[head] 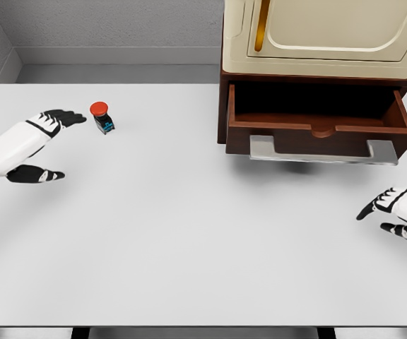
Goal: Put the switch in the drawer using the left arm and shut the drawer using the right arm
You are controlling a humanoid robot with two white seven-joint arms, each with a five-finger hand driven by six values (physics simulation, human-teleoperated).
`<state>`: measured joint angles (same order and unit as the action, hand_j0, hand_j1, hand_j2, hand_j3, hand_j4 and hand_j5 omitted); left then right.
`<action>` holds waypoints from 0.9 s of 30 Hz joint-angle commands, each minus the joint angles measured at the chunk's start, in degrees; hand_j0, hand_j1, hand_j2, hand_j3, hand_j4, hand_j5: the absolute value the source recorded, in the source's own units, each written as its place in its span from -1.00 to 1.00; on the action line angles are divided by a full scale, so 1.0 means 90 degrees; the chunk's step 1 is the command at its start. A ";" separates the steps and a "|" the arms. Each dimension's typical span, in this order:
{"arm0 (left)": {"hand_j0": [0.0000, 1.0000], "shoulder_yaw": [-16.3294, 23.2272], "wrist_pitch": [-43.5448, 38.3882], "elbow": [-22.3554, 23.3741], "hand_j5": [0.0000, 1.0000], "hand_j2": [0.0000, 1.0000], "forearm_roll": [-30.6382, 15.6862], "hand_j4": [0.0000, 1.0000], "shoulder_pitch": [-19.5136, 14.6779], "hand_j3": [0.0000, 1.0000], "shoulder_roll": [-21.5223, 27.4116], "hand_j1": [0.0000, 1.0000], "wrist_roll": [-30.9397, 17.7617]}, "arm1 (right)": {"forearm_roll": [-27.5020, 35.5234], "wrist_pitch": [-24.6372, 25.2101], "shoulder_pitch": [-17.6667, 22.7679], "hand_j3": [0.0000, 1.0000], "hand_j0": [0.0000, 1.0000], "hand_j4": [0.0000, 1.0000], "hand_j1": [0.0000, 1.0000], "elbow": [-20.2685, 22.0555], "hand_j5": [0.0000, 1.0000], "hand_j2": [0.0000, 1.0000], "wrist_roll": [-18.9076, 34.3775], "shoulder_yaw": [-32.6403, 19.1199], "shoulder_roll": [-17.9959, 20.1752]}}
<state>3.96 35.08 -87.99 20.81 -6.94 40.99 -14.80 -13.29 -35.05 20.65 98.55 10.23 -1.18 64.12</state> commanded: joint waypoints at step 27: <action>0.91 0.1425 -0.3009 0.2228 0.91 0.91 -0.2342 0.91 -0.2256 0.91 -0.1595 0.91 0.0003 | 0.0275 0.0005 0.0322 0.41 0.41 0.41 0.41 -0.0178 0.41 0.41 -0.0013 -0.0523 0.0258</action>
<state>16.67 9.16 -69.77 2.07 -27.33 27.33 -14.78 -11.27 -35.06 23.55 96.32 10.10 -5.54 66.02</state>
